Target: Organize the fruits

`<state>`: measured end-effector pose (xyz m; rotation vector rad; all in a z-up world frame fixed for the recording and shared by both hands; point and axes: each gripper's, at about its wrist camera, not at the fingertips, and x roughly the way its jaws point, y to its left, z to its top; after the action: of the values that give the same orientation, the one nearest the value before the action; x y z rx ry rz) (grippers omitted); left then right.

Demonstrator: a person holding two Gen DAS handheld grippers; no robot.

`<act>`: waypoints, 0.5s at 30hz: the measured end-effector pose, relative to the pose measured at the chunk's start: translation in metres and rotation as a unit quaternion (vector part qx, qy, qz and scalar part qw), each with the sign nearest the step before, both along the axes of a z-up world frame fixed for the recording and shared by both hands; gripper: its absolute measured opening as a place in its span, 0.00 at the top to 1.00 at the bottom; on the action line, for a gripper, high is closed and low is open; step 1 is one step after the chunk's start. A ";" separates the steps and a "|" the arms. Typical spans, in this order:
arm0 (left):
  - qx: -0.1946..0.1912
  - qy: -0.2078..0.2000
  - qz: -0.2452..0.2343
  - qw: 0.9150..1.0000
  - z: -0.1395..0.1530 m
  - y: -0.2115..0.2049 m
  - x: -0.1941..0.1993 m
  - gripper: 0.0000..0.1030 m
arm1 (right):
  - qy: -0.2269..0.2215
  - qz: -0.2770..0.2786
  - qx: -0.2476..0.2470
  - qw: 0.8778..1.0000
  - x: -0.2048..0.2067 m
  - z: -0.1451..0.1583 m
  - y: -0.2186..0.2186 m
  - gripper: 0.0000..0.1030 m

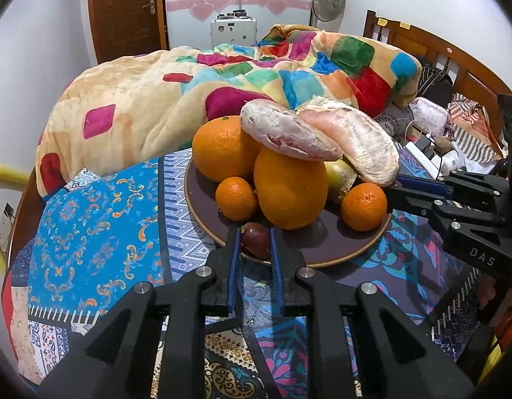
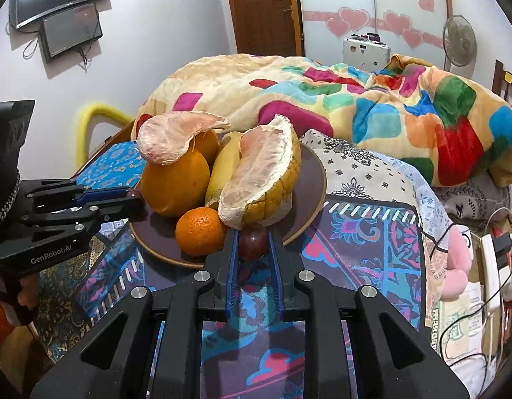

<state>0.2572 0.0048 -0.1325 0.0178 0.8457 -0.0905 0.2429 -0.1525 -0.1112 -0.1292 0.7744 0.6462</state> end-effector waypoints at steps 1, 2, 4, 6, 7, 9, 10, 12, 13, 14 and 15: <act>0.002 0.001 0.001 1.000 0.000 -0.001 -0.001 0.79 | 0.000 0.001 -0.001 1.000 0.000 0.000 0.001 0.82; 0.004 0.002 0.002 1.000 0.000 -0.001 -0.001 0.71 | 0.000 0.003 -0.001 1.000 -0.001 0.000 0.001 0.80; 0.005 -0.002 0.005 1.000 0.001 -0.002 -0.002 0.64 | -0.002 0.001 -0.003 1.000 -0.001 0.000 0.001 0.78; 0.008 -0.004 0.007 1.000 0.002 -0.002 -0.005 0.63 | -0.001 0.000 -0.003 1.000 -0.002 0.000 0.000 0.73; 0.007 -0.005 0.008 1.000 0.003 -0.001 -0.007 0.63 | -0.002 -0.002 -0.003 1.000 -0.003 0.001 -0.001 0.71; 0.002 -0.007 0.011 1.000 0.007 0.000 -0.011 0.63 | -0.012 -0.010 -0.007 1.000 -0.008 0.003 -0.005 0.68; -0.001 -0.010 0.013 1.000 0.011 0.002 -0.016 0.63 | -0.021 -0.015 -0.011 1.000 -0.013 0.006 -0.008 0.68; -0.003 -0.021 0.016 1.000 0.019 0.002 -0.025 0.63 | -0.027 -0.018 -0.007 0.999 -0.020 0.013 -0.013 0.68; -0.002 -0.031 0.019 0.999 0.027 0.002 -0.033 0.63 | -0.032 -0.021 -0.002 0.999 -0.025 0.018 -0.016 0.68; -0.003 -0.039 0.019 0.999 0.033 0.001 -0.039 0.63 | -0.040 -0.026 0.006 0.999 -0.032 0.026 -0.021 0.68; -0.005 -0.048 0.019 0.999 0.040 0.001 -0.046 0.63 | -0.047 -0.030 0.015 0.998 -0.040 0.036 -0.027 0.68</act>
<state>0.2111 0.0059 -0.0923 -0.0038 0.7493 -0.0579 0.2033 -0.1791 -0.0755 -0.1083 0.6749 0.5906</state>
